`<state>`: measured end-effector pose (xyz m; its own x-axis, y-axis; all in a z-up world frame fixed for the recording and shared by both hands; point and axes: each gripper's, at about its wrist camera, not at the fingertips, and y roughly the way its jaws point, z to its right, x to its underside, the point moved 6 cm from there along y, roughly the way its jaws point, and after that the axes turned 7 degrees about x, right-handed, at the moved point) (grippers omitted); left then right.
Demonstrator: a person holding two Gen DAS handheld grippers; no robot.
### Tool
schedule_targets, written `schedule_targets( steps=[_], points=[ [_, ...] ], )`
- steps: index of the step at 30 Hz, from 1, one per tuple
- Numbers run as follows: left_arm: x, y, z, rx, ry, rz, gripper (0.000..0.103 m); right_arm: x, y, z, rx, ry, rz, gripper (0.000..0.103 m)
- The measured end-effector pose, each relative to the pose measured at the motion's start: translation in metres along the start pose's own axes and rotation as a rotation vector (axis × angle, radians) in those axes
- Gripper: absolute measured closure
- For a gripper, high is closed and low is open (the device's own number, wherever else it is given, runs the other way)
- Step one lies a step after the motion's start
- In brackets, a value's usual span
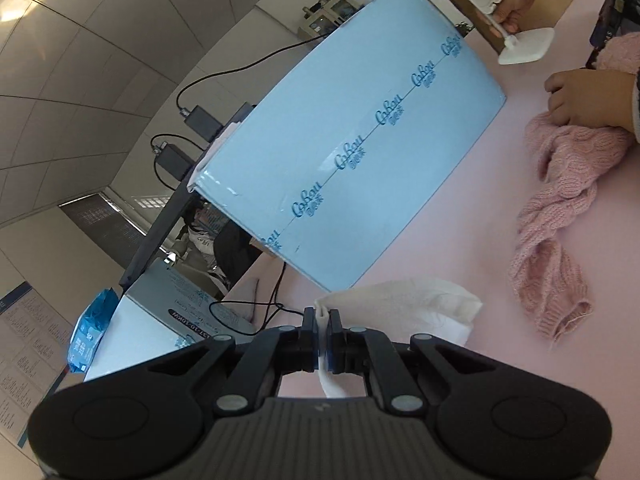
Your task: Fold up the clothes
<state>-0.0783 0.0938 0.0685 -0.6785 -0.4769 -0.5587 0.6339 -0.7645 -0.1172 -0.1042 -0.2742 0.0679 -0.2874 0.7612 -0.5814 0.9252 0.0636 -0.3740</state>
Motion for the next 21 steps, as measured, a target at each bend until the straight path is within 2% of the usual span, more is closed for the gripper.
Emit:
schedule_targets(
  steps=[3, 7, 8, 12, 15, 17, 19, 21],
  points=[
    [-0.003, -0.035, -0.002, -0.015, -0.005, 0.076, 0.043, 0.034, 0.02, -0.061, -0.127, -0.082, -0.076, 0.099],
    [-0.009, -0.081, -0.003, -0.041, 0.01, 0.198, 0.043, 0.116, 0.055, -0.132, -0.254, -0.208, -0.28, 0.099],
    [-0.01, -0.095, -0.003, -0.044, 0.019, 0.233, 0.043, 0.137, 0.062, -0.141, -0.264, -0.246, -0.336, 0.099],
    [-0.007, -0.136, 0.0, -0.048, 0.061, 0.273, 0.042, 0.222, 0.088, -0.163, -0.264, -0.4, -0.572, 0.099],
    [-0.003, -0.155, 0.004, -0.047, 0.085, 0.294, 0.041, 0.258, 0.095, -0.158, -0.213, -0.483, -0.652, 0.096],
    [-0.003, -0.152, 0.007, -0.032, 0.098, 0.282, 0.039, 0.269, 0.095, -0.151, -0.204, -0.507, -0.689, 0.094],
    [-0.003, -0.147, 0.009, -0.006, 0.106, 0.264, 0.035, 0.263, 0.086, -0.146, -0.243, -0.509, -0.714, 0.077],
    [-0.003, -0.135, 0.01, 0.021, 0.108, 0.246, 0.034, 0.244, 0.068, -0.141, -0.32, -0.487, -0.694, 0.032]
  ],
)
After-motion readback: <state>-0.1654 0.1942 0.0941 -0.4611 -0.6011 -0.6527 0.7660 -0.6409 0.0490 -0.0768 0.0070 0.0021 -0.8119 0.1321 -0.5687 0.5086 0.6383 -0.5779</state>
